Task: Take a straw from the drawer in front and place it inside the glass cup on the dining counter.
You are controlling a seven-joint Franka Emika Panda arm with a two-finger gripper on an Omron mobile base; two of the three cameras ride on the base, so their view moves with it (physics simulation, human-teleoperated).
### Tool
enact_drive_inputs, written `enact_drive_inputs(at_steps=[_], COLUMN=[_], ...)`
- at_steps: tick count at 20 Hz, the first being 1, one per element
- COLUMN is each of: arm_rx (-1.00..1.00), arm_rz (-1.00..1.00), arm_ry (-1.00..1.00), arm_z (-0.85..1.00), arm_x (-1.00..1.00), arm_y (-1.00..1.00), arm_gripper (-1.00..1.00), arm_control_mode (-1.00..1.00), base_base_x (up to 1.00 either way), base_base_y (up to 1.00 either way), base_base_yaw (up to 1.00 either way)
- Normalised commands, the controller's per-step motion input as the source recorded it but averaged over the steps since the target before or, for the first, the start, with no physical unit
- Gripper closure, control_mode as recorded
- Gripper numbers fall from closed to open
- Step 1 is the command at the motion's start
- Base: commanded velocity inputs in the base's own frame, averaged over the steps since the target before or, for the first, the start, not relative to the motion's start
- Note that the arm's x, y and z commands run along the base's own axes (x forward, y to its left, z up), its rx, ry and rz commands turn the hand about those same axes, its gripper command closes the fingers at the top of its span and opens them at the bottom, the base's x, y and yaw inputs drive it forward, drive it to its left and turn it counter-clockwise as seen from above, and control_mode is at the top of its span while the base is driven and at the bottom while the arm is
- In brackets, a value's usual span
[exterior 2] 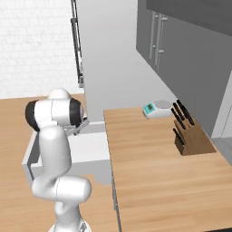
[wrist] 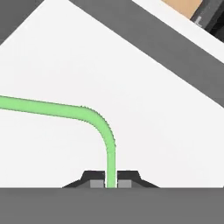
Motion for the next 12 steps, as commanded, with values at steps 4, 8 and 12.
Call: enact_drive_inputs(at_steps=[4, 8, 12], arm_rx=[0.09, 0.02, 0.03], arm_rz=[-0.07, -0.09, -0.14], arm_ry=[0.04, 0.15, 0.34], arm_z=[1.0, 1.0, 1.0], arm_x=[0.0, 0.0, 0.0], arm_y=[0.0, -0.01, -0.23], arm_gripper=[1.0, 1.0, 1.0], arm_control_mode=[-1.0, -1.0, -1.0], base_base_x=[0.0, 0.0, 0.0], base_base_y=[0.0, 0.0, 0.0], base_base_yaw=[0.0, 0.0, 0.0])
